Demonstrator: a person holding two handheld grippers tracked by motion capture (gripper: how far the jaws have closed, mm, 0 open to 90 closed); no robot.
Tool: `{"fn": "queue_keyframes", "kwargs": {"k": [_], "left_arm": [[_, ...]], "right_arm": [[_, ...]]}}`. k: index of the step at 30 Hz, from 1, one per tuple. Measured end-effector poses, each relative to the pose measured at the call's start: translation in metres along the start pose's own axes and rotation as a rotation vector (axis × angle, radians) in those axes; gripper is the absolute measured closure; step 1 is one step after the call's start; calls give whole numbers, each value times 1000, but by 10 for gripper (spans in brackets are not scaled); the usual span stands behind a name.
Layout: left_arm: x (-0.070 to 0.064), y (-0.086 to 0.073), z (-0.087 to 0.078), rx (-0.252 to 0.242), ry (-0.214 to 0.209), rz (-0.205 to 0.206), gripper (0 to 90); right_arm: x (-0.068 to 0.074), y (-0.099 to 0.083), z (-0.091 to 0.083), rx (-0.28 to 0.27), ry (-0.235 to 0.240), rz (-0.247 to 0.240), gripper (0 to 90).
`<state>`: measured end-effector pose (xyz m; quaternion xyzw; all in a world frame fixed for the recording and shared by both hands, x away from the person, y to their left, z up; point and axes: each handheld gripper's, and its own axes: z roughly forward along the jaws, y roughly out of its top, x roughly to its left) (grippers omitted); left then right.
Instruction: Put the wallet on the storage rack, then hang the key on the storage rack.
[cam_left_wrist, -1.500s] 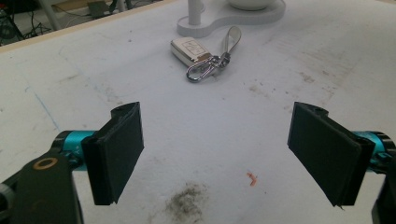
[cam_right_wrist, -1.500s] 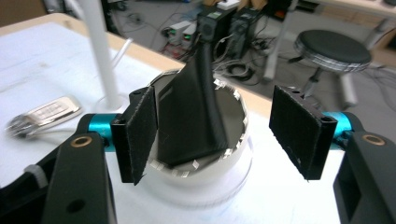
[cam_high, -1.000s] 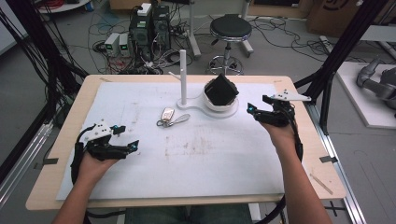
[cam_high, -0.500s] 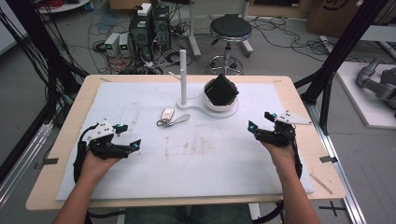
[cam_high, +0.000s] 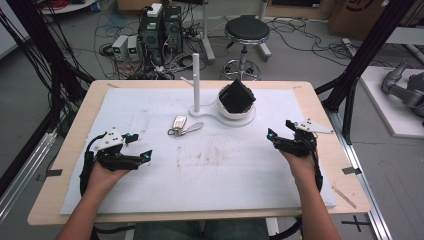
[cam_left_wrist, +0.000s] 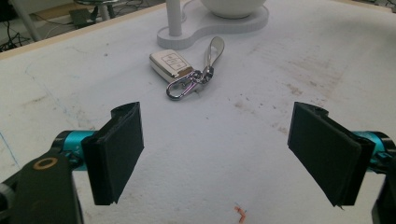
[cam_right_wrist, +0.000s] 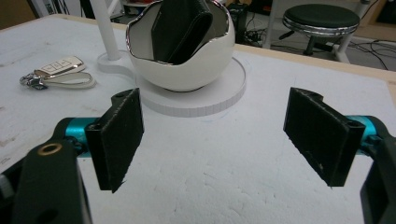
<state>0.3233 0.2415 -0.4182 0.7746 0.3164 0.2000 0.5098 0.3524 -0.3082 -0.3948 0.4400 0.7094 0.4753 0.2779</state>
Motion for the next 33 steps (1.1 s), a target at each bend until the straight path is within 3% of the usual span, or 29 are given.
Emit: {"fn": "queue_keyframes", "kwargs": {"k": [11, 19, 25, 33], "left_arm": [[-3, 2, 8, 6, -7, 1, 186], [-10, 10, 16, -6, -28, -33, 186], [-19, 19, 32, 20, -51, -13, 190], [-13, 32, 59, 45, -62, -27, 217]], "right_arm": [[-5, -2, -2, 0, 0, 24, 204], [-7, -3, 2, -7, 22, 45, 204], [-12, -3, 4, -17, 26, 67, 204], [-8, -3, 3, 2, 30, 53, 204]]}}
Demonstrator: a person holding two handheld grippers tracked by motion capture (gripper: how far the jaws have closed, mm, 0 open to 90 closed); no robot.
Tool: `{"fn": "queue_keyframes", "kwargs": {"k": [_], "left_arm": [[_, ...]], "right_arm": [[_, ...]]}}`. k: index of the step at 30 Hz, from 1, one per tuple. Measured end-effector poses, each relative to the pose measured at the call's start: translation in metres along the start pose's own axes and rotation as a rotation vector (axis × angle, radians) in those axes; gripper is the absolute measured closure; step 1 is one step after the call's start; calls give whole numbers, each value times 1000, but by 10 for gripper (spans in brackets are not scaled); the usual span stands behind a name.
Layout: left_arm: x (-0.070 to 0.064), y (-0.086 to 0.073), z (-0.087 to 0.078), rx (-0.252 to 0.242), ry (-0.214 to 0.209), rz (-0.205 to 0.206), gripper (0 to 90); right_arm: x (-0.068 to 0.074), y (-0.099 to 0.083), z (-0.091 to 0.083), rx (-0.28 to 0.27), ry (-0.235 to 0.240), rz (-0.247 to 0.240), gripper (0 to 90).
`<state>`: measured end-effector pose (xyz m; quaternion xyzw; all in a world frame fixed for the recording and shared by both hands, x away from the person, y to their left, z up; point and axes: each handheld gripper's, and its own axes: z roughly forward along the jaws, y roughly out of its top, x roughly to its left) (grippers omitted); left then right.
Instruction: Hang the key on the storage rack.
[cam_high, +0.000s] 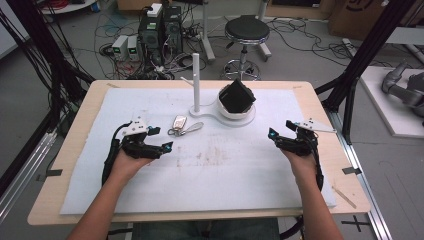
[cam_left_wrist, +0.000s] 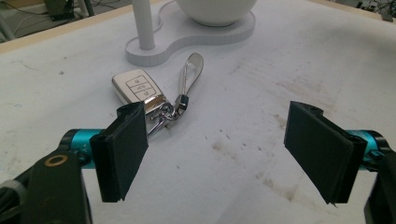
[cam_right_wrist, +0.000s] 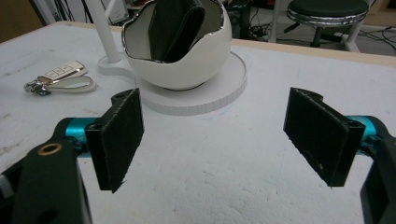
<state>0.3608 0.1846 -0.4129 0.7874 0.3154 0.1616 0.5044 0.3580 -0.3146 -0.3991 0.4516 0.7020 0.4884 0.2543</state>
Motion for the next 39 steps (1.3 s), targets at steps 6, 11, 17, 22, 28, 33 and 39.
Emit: {"fn": "queue_keyframes", "kwargs": {"k": [6, 11, 17, 22, 28, 33, 39], "left_arm": [[2, 12, 26, 21, -11, 11, 217], [2, 18, 52, 46, -24, 10, 222], [3, 21, 79, 102, -26, 35, 222], [6, 24, 94, 151, -8, 56, 239], [9, 18, 107, 221, 29, 88, 305], [6, 15, 112, 254, 25, 114, 469], [8, 14, 111, 248, -12, 107, 566]], "right_arm": [[5, 0, -3, 10, 6, -21, 204], [4, 1, -5, 1, 7, -11, 204], [0, -1, -6, 4, 6, -2, 204], [-4, -2, -7, 0, -1, 7, 204], [-7, -3, -8, 2, -6, 16, 205], [-7, -3, -8, 0, -7, 17, 204], [-7, -4, -9, 3, -10, 21, 204]]}}
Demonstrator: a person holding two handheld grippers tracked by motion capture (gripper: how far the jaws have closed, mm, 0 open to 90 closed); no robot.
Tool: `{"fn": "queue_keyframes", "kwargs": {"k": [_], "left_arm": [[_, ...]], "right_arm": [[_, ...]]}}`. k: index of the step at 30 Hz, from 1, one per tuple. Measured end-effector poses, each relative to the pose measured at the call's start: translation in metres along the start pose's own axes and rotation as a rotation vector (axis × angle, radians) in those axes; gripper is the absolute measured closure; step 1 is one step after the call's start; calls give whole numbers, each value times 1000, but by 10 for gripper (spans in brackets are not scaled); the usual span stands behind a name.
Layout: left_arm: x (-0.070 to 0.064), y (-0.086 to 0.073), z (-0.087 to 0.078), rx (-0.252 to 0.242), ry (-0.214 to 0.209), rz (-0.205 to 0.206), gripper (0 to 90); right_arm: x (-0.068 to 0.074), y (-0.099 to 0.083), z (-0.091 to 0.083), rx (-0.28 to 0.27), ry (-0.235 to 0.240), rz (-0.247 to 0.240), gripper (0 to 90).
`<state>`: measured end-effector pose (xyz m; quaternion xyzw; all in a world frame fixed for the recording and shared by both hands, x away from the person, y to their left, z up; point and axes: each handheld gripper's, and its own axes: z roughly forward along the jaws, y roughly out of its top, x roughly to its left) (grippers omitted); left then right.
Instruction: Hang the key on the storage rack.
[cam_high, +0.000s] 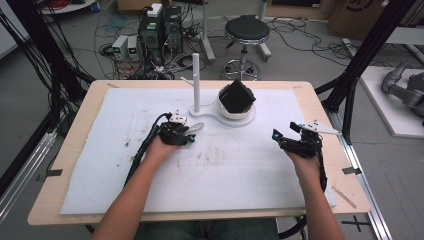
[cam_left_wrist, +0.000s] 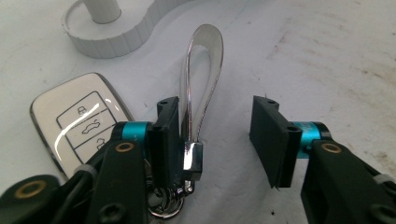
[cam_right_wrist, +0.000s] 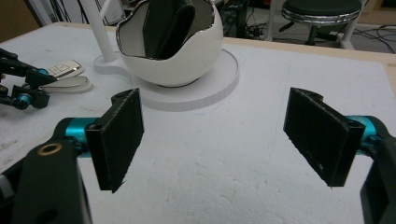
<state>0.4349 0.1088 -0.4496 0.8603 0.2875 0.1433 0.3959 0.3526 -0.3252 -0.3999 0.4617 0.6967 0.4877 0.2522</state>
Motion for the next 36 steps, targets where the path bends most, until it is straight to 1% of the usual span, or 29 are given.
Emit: {"fn": "queue_keyframes", "kwargs": {"k": [2, 3, 4, 5, 6, 7, 8, 9, 10, 11, 12, 13, 15, 16, 17, 19, 21, 23, 25, 27, 30, 32, 35, 36], "left_arm": [[-2, 0, 0, -4, -16, 6, 633], [-2, 0, -1, 1, -19, 19, 674], [-3, 0, -2, 0, -23, 32, 723], [-4, 0, -2, 3, -23, 46, 794], [-4, 1, -2, 6, -18, 56, 812], [-5, 1, -2, 7, -17, 56, 814], [-5, 2, -2, 15, -14, 66, 816], [-6, 2, -2, 17, -8, 68, 816], [-7, 3, -3, 24, 9, 84, 817], [-8, 4, -4, 28, 24, 86, 817], [-8, 5, -7, 21, 35, 87, 817], [-9, 6, -10, 1, 37, 74, 817], [-8, 10, -20, -34, 54, 65, 817], [-8, 13, -27, -65, 54, 48, 817], [-8, 14, -30, -75, 60, 44, 817], [-10, 18, -41, -93, 98, 47, 817], [-13, 23, -53, -129, 116, 54, 817], [-14, 28, -63, -167, 133, 52, 817], [-15, 35, -71, -210, 136, 45, 817], [-16, 43, -80, -231, 144, 46, 817], [-19, 58, -93, -273, 146, 63, 816], [-20, 69, -100, -291, 148, 71, 816], [-21, 84, -111, -312, 171, 95, 817], [-21, 88, -114, -324, 184, 95, 817]], "right_arm": [[0, 0, 0, 0, -2, 0, 204], [0, 0, 0, -1, -1, -1, 205], [0, 0, 0, -3, -2, -4, 204], [0, 0, 0, -2, -1, -5, 204], [1, 0, 0, -1, -1, -5, 205], [1, 0, 0, 0, -1, -5, 205], [2, 0, 0, -2, 1, -9, 205], [2, 0, 0, -2, 1, -9, 205], [2, 0, 0, -2, 1, -10, 205], [2, 0, 0, -2, 1, -9, 205], [2, 0, 0, -3, 2, -10, 205], [2, 0, 0, -4, 4, -9, 205], [2, 1, 1, -5, 2, -9, 205], [2, 1, 1, -6, 4, -8, 204], [3, 1, 1, -4, 4, -12, 204], [3, 1, 1, -3, 6, -11, 205], [3, 1, 1, -2, 8, -8, 205], [3, 0, 1, -3, 10, -5, 204], [3, 0, 1, 0, 10, -5, 205], [4, 0, 1, 1, 12, -4, 205], [4, 0, 2, 1, 13, -3, 204], [4, 0, 2, 0, 14, -2, 205], [4, -1, 3, 2, 15, -3, 205], [4, -1, 2, 1, 15, -2, 205]]}}
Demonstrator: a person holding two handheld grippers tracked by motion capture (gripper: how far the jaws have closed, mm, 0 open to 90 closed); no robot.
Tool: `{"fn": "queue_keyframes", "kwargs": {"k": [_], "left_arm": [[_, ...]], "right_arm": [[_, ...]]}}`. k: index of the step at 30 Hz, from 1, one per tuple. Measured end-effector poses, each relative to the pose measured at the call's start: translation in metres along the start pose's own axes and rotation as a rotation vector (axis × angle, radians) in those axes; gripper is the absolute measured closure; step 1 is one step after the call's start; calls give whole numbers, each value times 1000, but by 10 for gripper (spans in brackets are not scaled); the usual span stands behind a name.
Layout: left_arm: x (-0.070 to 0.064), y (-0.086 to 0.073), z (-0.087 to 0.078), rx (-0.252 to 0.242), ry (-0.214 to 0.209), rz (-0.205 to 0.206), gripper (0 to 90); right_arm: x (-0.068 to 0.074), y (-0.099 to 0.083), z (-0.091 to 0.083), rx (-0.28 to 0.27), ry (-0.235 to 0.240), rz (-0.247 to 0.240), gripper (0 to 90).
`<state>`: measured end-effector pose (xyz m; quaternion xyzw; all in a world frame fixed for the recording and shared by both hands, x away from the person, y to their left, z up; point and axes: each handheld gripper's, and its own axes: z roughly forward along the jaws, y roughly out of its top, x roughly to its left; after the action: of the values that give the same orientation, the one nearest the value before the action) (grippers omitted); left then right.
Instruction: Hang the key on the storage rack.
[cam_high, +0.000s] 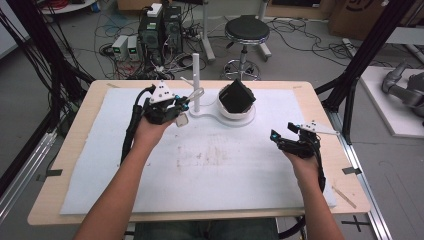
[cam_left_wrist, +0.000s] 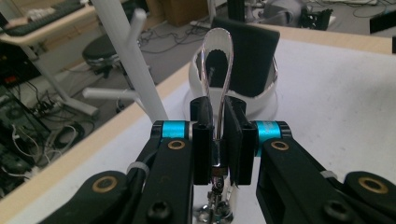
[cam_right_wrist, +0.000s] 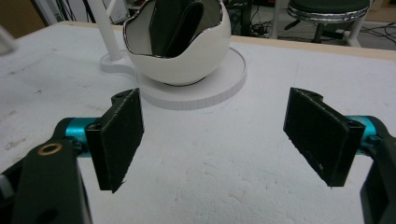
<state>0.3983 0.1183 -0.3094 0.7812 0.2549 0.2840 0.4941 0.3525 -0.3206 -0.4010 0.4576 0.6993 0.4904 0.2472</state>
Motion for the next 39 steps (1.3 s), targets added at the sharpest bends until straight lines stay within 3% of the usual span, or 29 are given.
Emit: {"fn": "queue_keyframes", "kwargs": {"k": [7, 13, 28, 39], "left_arm": [[14, 26, -6, -34, 55, -8, 817], [25, 34, 0, -22, 89, -29, 817], [31, 16, 28, 88, 101, -29, 816], [33, 9, 40, 127, 106, -41, 807]], "right_arm": [[0, 0, -1, -1, 2, 2, 205], [0, 0, 0, -1, 2, 2, 205], [-1, 0, -1, 2, 4, 6, 204], [-1, 0, -1, 0, 3, 3, 204]]}}
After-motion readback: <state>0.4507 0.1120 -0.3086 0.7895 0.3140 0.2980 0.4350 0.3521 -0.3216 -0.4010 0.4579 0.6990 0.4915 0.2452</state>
